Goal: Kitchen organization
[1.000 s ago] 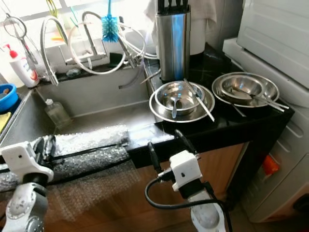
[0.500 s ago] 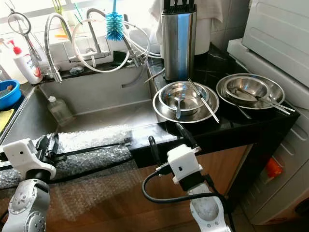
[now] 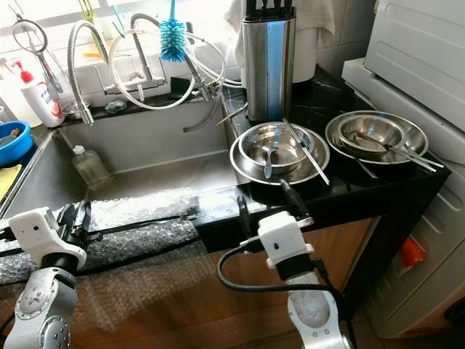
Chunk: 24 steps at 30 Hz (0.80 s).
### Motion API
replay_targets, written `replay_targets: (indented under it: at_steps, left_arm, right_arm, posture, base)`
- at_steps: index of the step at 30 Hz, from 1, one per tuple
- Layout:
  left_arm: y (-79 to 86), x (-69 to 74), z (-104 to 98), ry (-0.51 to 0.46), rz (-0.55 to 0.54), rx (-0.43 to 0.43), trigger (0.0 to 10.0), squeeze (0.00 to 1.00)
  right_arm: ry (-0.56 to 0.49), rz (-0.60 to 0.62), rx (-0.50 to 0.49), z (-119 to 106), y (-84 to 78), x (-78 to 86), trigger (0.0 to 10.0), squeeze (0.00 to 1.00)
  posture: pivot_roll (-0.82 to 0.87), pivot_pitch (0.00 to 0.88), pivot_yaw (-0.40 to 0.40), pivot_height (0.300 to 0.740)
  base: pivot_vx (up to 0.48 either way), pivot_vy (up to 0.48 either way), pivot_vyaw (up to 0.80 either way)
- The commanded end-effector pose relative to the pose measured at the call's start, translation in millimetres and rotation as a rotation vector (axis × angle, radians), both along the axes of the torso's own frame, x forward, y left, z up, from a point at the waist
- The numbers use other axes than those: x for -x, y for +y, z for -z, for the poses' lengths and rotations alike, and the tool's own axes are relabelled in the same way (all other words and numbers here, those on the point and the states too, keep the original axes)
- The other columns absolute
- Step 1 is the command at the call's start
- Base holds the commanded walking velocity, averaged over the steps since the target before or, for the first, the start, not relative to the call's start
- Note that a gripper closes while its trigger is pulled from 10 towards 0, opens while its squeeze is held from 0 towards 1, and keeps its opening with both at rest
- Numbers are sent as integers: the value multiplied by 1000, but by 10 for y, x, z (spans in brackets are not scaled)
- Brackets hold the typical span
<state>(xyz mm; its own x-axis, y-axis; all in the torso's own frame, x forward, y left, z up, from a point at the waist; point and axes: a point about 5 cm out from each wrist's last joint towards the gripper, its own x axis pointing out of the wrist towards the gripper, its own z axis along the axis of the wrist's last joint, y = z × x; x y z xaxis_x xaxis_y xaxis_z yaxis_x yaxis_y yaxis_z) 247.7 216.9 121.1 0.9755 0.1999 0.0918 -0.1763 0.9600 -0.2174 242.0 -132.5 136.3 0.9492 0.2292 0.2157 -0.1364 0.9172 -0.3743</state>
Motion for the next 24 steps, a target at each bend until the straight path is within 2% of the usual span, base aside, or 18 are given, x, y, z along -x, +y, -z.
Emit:
replay_targets:
  at_steps: [1, 9, 24]
  left_arm:
    - [-16, 1, 58, 33, 10, 11, 10000, 0]
    - [-31, -2, 45, 29, 16, 8, 10000, 0]
    - [-43, 14, 41, 27, 18, 4, 10000, 0]
  right_arm:
    - [-9, 8, -8, -20, 11, -26, 10000, 0]
    - [-20, -30, 6, -41, 102, -138, 10000, 0]
    - [-3, -19, 20, 8, 89, -279, 10000, 0]
  posture:
    - [-123, 0, 146, 740]
    - [-115, 0, 143, 740]
    - [-100, 0, 141, 740]
  base:
    - [0, 0, 0]
    - [0, 0, 0]
    - [0, 0, 0]
